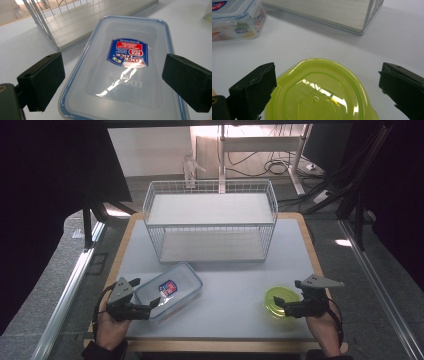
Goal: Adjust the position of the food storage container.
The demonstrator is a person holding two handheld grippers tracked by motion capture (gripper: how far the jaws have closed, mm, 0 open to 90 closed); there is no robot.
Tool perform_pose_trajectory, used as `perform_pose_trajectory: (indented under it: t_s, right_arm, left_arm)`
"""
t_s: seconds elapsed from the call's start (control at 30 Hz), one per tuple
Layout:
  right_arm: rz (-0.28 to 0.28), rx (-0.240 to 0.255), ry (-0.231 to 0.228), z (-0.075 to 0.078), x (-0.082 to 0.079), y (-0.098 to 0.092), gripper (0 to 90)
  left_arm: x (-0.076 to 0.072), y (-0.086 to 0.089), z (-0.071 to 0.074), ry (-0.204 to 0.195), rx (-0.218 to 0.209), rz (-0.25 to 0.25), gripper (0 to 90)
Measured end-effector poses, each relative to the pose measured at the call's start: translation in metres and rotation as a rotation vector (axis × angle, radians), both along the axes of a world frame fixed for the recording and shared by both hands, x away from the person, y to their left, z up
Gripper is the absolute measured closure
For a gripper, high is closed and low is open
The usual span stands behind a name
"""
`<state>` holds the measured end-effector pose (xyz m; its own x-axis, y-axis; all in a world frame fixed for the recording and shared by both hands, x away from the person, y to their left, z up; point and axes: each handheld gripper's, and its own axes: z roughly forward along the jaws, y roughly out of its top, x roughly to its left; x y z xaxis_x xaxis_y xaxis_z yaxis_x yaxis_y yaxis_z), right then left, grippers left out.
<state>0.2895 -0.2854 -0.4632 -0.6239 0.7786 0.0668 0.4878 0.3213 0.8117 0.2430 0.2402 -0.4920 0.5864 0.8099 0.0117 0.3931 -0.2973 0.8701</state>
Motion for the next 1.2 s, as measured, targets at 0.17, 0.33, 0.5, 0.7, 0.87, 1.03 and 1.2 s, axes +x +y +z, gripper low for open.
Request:
perform_pose_trajectory:
  t_s: [0.17,0.33,0.5,0.7,0.87,1.03,1.2]
  right_arm:
    - [-0.027,-0.028,-0.018,0.001,-0.001,0.006,0.0]
    - [-0.019,-0.02,-0.013,0.003,-0.002,0.01,0.0]
    - [-0.018,-0.029,-0.013,0.003,-0.001,0.012,0.0]
    - [0.017,-0.046,0.018,0.003,-0.002,0.017,8.0]
    - [0.056,-0.066,0.031,0.009,-0.006,0.033,39.9]
    - [0.106,-0.097,0.045,0.01,-0.008,0.047,70.3]
    - [0.136,-0.101,0.04,0.007,-0.009,0.055,85.6]
  left_arm:
    - [-0.002,0.001,0.0,-0.002,-0.008,-0.002,5.2]
    - [-0.001,0.002,-0.001,0.002,-0.007,-0.004,5.2]
    - [-0.001,0.004,-0.002,0.002,-0.012,-0.001,5.2]
    - [-0.002,0.004,-0.002,-0.009,-0.005,0.0,5.3]
    - [-0.003,0.006,-0.001,-0.013,-0.024,-0.004,5.4]
    - [-0.003,0.007,-0.001,-0.014,-0.028,-0.001,5.7]
    - [-0.003,0.007,0.0,-0.019,-0.03,0.0,5.8]
